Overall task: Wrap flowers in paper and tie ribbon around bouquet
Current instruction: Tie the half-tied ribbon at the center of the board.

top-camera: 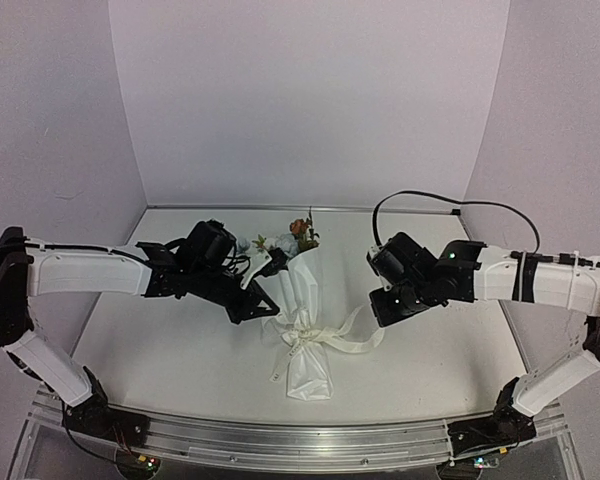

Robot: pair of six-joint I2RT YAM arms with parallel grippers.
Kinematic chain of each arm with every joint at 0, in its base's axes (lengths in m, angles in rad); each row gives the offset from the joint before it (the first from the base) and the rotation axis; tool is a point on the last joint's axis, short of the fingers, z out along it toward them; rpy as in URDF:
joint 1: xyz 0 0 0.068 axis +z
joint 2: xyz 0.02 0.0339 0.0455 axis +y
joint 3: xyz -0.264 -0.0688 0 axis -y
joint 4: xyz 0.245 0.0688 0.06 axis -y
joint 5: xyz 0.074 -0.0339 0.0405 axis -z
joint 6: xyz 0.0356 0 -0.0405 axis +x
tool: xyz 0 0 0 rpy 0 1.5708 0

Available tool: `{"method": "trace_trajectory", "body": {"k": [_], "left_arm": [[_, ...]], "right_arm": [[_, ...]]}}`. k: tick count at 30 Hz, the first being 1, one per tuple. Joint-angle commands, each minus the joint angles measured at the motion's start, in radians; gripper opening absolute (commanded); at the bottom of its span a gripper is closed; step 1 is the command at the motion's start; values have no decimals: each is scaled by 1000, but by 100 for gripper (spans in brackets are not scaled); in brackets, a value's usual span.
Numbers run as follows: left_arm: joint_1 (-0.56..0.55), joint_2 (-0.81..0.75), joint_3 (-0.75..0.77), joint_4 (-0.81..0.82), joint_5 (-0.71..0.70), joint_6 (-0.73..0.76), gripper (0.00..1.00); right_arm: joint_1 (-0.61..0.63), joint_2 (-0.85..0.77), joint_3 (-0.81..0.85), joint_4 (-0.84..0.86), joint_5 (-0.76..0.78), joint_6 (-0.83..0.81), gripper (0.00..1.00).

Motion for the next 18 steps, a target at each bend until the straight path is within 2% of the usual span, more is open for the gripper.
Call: {"method": "trace_trajectory", "body": {"k": [1, 6, 11, 15, 18], "left_arm": [[51, 47, 60, 155, -55, -46, 0], [83, 118, 96, 224, -26, -107, 0], [85, 162, 132, 212, 13, -141, 8], [85, 184, 151, 209, -18, -205, 16], [87, 170, 142, 208, -62, -274, 31]], "right_arm": [[9, -17, 73, 4, 2, -29, 0], [9, 20, 120, 3, 3, -42, 0], [9, 76, 200, -4, -1, -58, 0], [-1, 167, 320, -65, 2, -80, 0], [-8, 241, 403, -116, -8, -86, 0]]}}
